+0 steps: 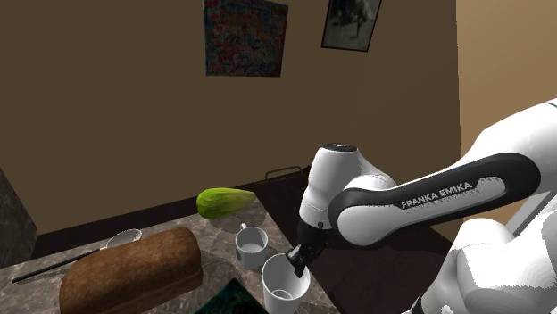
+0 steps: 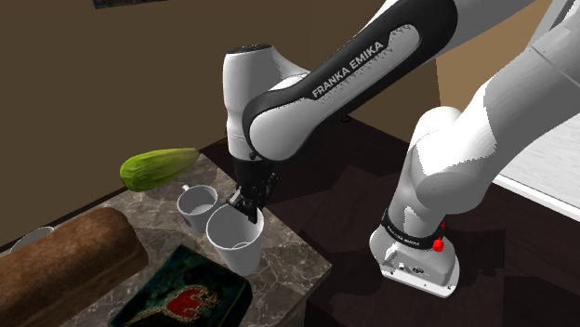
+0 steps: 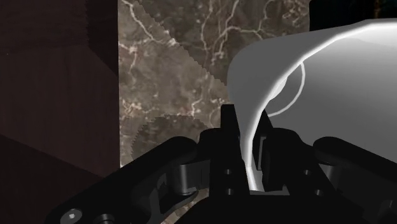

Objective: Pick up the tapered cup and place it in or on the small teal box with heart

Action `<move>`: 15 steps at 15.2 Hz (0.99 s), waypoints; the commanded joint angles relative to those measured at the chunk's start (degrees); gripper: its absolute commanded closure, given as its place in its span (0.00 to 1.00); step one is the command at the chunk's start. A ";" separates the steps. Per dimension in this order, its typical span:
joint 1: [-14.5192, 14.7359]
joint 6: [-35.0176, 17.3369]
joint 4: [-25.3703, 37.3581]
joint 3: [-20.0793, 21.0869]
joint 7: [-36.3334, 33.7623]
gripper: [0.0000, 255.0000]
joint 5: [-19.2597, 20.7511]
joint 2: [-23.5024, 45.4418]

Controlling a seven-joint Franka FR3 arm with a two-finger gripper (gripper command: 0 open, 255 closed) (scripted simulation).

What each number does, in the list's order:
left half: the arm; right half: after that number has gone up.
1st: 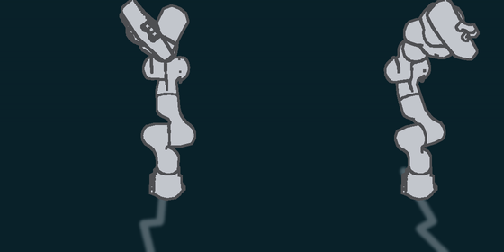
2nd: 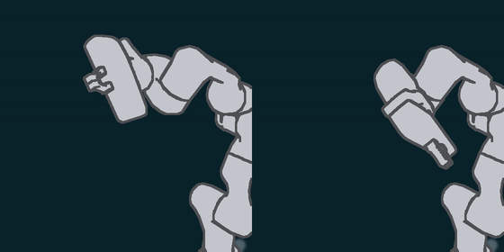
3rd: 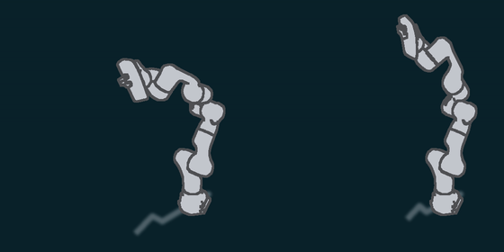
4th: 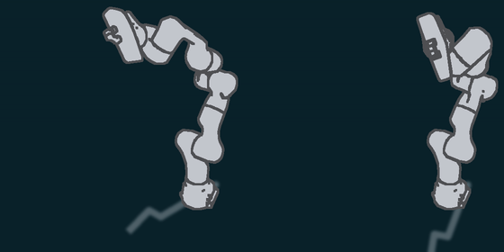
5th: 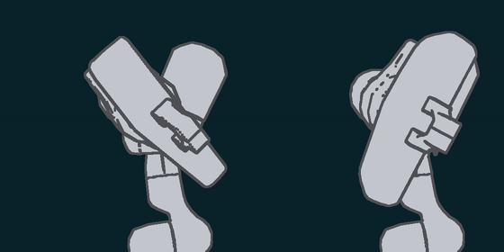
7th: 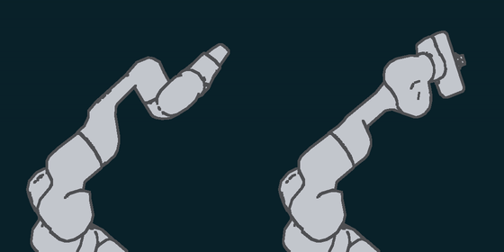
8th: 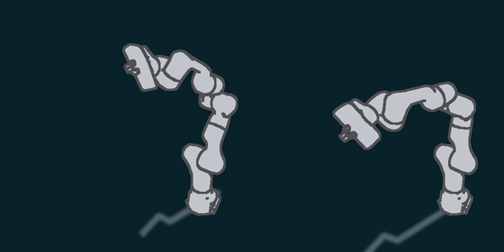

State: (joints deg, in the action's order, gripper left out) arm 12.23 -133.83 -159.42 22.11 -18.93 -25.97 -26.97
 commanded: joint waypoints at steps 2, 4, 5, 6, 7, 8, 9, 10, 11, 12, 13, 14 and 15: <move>0.01 -0.02 -0.02 0.02 0.00 1.00 -0.01 0.03; -0.08 2.07 0.68 -0.33 -0.35 1.00 0.42 -1.37; -0.12 3.09 1.06 -0.50 -0.52 1.00 0.63 -2.03; -0.17 4.11 1.45 -0.68 -0.69 1.00 0.85 -2.67; -0.22 5.11 1.85 -0.85 -0.85 1.00 1.06 -3.28; -0.27 6.10 2.26 -1.03 -1.01 1.00 1.27 -3.87; -0.32 7.09 2.69 -1.21 -1.17 1.00 1.48 -4.43; -0.36 8.06 3.14 -1.38 -1.33 1.00 1.69 -4.97; -0.41 9.02 3.59 -1.56 -1.49 1.00 1.90 -5.49; -0.47 9.97 4.06 -1.74 -1.64 1.00 2.10 -5.98; -0.52 10.91 4.55 -1.91 -1.79 1.00 2.31 -6.44; -0.57 11.84 5.04 -2.09 -1.94 1.00 2.51 -6.89; -0.62 12.76 5.55 -2.27 -2.09 1.00 2.71 -7.31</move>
State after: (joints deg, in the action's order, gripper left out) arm 11.70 -121.87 -154.36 20.02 -20.94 -23.47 -33.98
